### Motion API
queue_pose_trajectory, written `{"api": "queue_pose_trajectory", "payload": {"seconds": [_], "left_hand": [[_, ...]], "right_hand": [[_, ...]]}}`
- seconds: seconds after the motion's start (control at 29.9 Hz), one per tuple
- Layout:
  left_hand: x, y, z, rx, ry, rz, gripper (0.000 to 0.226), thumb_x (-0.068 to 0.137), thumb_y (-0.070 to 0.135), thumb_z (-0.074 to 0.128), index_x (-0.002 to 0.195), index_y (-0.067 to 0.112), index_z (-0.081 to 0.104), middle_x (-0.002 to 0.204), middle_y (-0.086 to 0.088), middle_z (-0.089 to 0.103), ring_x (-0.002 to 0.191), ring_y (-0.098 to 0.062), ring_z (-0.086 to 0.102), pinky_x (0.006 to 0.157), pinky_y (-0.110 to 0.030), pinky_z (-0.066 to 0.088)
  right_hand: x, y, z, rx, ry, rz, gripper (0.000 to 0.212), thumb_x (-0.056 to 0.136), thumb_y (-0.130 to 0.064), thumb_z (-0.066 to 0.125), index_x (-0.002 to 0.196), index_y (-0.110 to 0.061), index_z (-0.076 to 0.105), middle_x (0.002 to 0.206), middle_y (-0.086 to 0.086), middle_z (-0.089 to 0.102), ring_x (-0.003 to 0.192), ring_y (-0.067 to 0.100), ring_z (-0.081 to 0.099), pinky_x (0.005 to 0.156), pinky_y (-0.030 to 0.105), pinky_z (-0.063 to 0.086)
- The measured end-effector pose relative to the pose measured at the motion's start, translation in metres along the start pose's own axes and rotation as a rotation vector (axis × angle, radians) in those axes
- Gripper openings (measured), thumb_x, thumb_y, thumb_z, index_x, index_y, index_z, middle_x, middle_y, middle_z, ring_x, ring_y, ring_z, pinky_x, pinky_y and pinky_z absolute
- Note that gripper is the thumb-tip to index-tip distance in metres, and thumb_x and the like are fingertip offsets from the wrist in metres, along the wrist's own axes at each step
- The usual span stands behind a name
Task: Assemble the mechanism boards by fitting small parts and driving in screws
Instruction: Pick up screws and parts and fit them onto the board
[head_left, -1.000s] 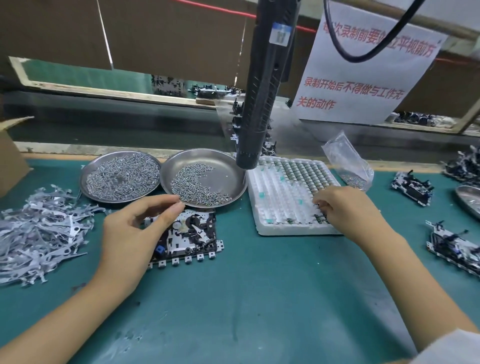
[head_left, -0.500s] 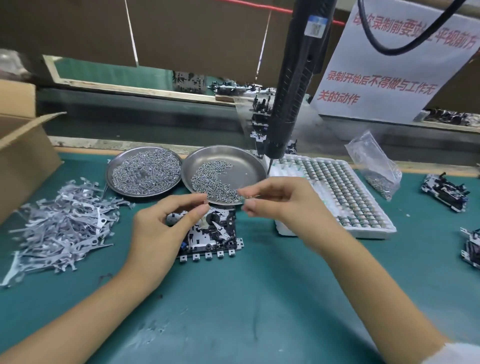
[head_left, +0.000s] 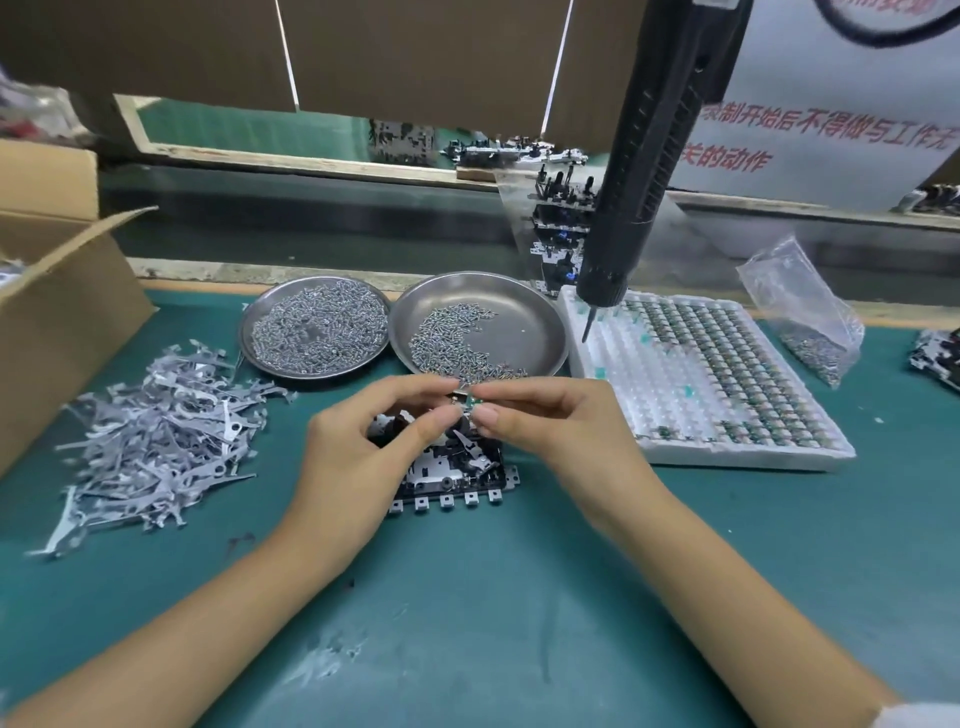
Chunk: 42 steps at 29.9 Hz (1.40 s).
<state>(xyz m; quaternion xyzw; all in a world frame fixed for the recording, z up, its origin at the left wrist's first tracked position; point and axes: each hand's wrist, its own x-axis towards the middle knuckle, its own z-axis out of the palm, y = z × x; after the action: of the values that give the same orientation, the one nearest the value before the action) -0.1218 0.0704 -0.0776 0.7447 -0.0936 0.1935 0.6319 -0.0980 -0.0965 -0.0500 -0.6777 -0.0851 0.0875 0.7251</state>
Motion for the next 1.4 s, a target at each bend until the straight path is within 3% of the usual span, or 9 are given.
{"api": "queue_pose_trajectory", "payload": {"seconds": [0.43, 0.73, 0.83, 0.97, 1.1, 1.2, 1.27, 1.34, 1.4], "left_hand": [[-0.001, 0.001, 0.000, 0.032, -0.015, 0.002, 0.018, 0.074, 0.025, 0.071, 0.091, 0.028, 0.074, 0.088, 0.009, 0.073, 0.084, -0.006, 0.067, 0.070, -0.010, 0.048], [0.002, 0.004, 0.000, 0.149, 0.011, 0.113, 0.021, 0.073, 0.030, 0.071, 0.094, 0.032, 0.070, 0.091, 0.014, 0.064, 0.086, -0.002, 0.059, 0.079, -0.009, 0.041], [0.001, 0.005, -0.002, 0.177, 0.014, 0.117, 0.028, 0.072, 0.032, 0.072, 0.099, 0.034, 0.066, 0.088, 0.014, 0.062, 0.086, -0.004, 0.058, 0.081, -0.019, 0.044], [0.002, 0.009, -0.005, 0.240, -0.011, 0.154, 0.029, 0.073, 0.033, 0.070, 0.100, 0.038, 0.063, 0.088, 0.015, 0.062, 0.088, -0.005, 0.058, 0.087, -0.037, 0.046], [0.003, 0.010, -0.011, 0.334, -0.076, 0.210, 0.032, 0.074, 0.033, 0.069, 0.104, 0.037, 0.060, 0.091, 0.017, 0.061, 0.091, -0.003, 0.056, 0.089, -0.049, 0.044], [0.004, 0.010, -0.019, 0.356, -0.151, 0.194, 0.036, 0.073, 0.035, 0.070, 0.107, 0.040, 0.061, 0.092, 0.019, 0.062, 0.094, -0.004, 0.057, 0.093, -0.043, 0.043], [0.004, 0.008, -0.029, 0.324, -0.177, 0.167, 0.033, 0.075, 0.035, 0.070, 0.106, 0.040, 0.062, 0.094, 0.016, 0.064, 0.094, -0.007, 0.059, 0.092, -0.029, 0.044], [0.002, 0.004, -0.039, 0.275, -0.130, 0.132, 0.025, 0.079, 0.034, 0.066, 0.103, 0.040, 0.064, 0.096, 0.016, 0.065, 0.091, -0.002, 0.060, 0.086, -0.013, 0.042], [0.000, -0.001, -0.045, 0.214, -0.045, 0.067, 0.017, 0.082, 0.033, 0.062, 0.098, 0.038, 0.066, 0.094, 0.016, 0.068, 0.087, 0.003, 0.061, 0.081, -0.008, 0.041]], "right_hand": [[0.001, 0.004, 0.002, 0.099, -0.018, -0.003, 0.016, 0.078, -0.002, 0.071, 0.093, -0.006, 0.073, 0.089, 0.012, 0.074, 0.083, 0.018, 0.071, 0.074, 0.021, 0.055], [0.000, 0.004, 0.000, -0.126, -0.090, -0.124, 0.018, 0.083, -0.007, 0.070, 0.099, -0.014, 0.074, 0.093, 0.007, 0.074, 0.089, 0.025, 0.070, 0.081, 0.037, 0.058], [0.000, 0.005, 0.000, -0.229, -0.102, -0.179, 0.017, 0.084, -0.009, 0.070, 0.096, -0.019, 0.075, 0.091, 0.006, 0.074, 0.088, 0.030, 0.068, 0.085, 0.044, 0.055], [-0.001, 0.004, 0.001, -0.297, -0.100, -0.258, 0.019, 0.082, -0.006, 0.072, 0.090, -0.023, 0.076, 0.088, 0.008, 0.073, 0.087, 0.024, 0.067, 0.082, 0.037, 0.054], [-0.002, 0.006, 0.004, -0.337, -0.072, -0.312, 0.022, 0.080, -0.003, 0.073, 0.085, -0.025, 0.075, 0.085, 0.009, 0.071, 0.084, 0.024, 0.065, 0.075, 0.038, 0.054], [-0.005, 0.010, 0.006, -0.403, -0.077, -0.361, 0.019, 0.080, -0.002, 0.073, 0.089, -0.018, 0.076, 0.086, 0.001, 0.073, 0.083, 0.014, 0.065, 0.074, 0.030, 0.053], [-0.006, 0.013, 0.007, -0.462, -0.082, -0.395, 0.016, 0.080, -0.002, 0.073, 0.091, -0.014, 0.077, 0.087, -0.003, 0.072, 0.084, 0.009, 0.064, 0.078, 0.025, 0.051], [-0.006, 0.017, 0.008, -0.548, -0.092, -0.431, 0.016, 0.078, -0.004, 0.075, 0.090, -0.014, 0.077, 0.087, -0.006, 0.071, 0.087, 0.011, 0.063, 0.081, 0.027, 0.050], [-0.007, 0.022, 0.011, -0.648, -0.108, -0.472, 0.015, 0.077, -0.005, 0.076, 0.089, -0.015, 0.078, 0.088, -0.007, 0.070, 0.089, 0.012, 0.062, 0.082, 0.029, 0.049]]}}
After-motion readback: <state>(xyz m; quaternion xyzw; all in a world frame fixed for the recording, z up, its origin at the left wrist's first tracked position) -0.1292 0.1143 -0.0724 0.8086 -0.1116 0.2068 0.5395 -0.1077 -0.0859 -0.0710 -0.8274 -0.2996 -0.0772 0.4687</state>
